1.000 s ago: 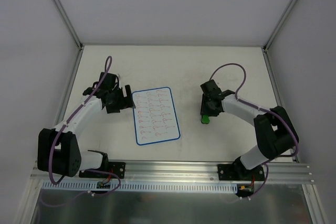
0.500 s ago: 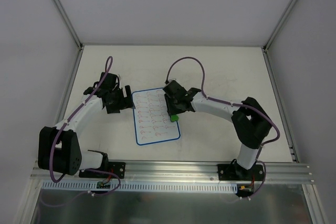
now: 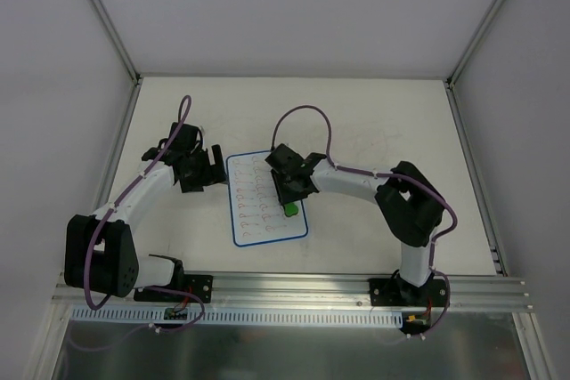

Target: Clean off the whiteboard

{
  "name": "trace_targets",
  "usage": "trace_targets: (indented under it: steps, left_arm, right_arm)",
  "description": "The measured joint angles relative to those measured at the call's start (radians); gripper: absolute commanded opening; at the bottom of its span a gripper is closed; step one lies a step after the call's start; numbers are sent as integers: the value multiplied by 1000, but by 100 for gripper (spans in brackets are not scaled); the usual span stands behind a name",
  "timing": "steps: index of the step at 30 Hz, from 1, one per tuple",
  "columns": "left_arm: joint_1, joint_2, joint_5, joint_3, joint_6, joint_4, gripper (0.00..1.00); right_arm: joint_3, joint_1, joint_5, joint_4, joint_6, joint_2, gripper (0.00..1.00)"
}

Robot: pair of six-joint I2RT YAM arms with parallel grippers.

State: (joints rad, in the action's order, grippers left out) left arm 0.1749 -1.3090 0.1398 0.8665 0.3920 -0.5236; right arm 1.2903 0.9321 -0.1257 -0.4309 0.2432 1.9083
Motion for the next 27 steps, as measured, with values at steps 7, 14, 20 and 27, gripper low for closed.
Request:
trace_targets:
  steps: [7, 14, 20, 27]
  left_arm:
    - [1, -3, 13, 0, 23, 0, 75]
    - [76, -93, 6, 26, 79, 1, 67]
    - [152, -269, -14, 167, 92, 13, 52]
    - [151, -456, -21, 327, 91, 35, 41]
  right_arm:
    - [-126, -52, -6, -38, 1, -104, 9]
    - [-218, -101, 18, -80, -29, -189, 10]
    - [-219, -104, 38, -86, -72, -191, 11]
    - [-218, -105, 49, -87, -99, -191, 11]
